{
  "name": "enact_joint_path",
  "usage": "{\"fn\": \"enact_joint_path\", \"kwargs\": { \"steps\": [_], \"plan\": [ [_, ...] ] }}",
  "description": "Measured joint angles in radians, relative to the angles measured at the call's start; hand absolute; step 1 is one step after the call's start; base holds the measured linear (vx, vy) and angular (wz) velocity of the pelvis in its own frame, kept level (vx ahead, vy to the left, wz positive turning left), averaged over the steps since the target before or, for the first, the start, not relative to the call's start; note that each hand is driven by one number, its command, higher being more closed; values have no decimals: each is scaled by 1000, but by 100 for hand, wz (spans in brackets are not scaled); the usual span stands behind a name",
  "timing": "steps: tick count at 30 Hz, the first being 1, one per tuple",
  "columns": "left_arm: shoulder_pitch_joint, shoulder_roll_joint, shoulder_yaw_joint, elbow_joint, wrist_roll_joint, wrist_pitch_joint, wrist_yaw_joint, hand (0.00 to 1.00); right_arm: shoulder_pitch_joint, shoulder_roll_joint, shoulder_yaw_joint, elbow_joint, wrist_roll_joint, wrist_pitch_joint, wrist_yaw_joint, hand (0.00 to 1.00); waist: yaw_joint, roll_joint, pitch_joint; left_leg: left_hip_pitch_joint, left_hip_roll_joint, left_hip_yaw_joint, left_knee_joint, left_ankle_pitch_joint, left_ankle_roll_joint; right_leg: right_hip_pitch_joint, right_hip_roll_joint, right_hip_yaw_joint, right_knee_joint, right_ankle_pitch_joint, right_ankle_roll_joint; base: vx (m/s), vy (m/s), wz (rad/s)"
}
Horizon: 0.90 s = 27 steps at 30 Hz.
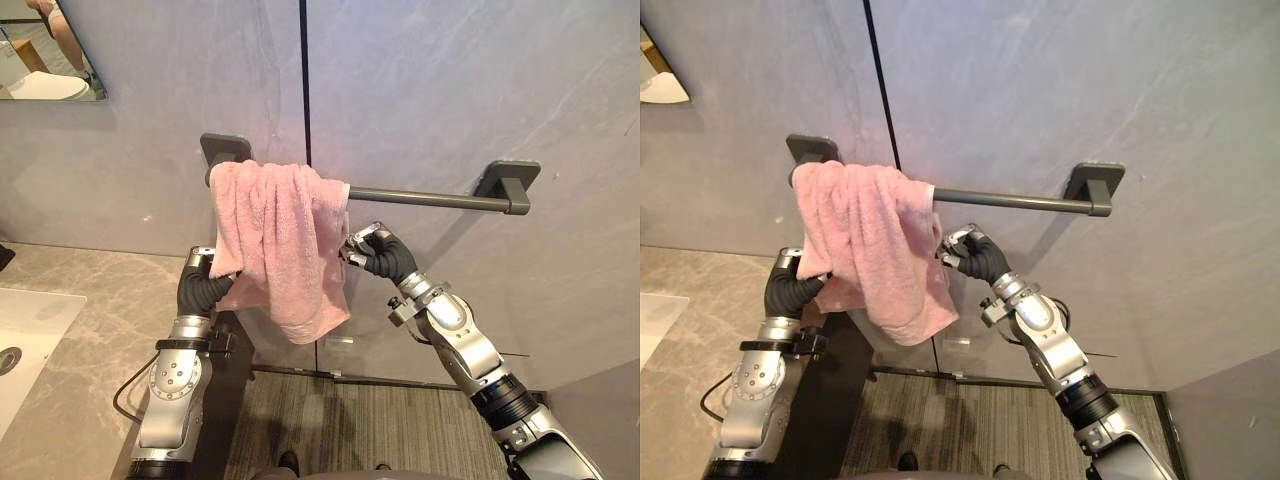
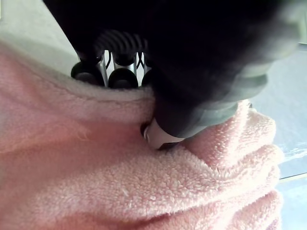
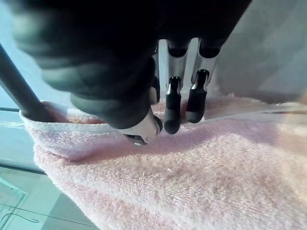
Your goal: Organize washtable
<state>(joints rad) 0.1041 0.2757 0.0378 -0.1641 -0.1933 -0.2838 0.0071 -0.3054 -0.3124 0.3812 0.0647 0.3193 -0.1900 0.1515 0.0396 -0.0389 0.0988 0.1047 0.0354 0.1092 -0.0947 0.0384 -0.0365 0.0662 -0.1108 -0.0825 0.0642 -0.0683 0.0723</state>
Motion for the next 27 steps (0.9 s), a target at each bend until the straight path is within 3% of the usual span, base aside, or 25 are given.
{"fn": "enact_joint_path", "kwargs": {
  "steps": [11,27],
  "plan": [
    [0,0,15,0,2,-1,-6,100,39,-29,-42,0,-99,0,2,0,0,0,0,-1,0,-4,0,0,0,0,0,-3,-1,0,0,0,0,0],
    [1,0,38,1,2,-7,-9,100,78,-90,-134,-1,-120,-1,7,0,-5,0,0,-5,-1,-7,0,1,0,-1,-1,-5,-1,0,1,0,0,0]
  ]
}}
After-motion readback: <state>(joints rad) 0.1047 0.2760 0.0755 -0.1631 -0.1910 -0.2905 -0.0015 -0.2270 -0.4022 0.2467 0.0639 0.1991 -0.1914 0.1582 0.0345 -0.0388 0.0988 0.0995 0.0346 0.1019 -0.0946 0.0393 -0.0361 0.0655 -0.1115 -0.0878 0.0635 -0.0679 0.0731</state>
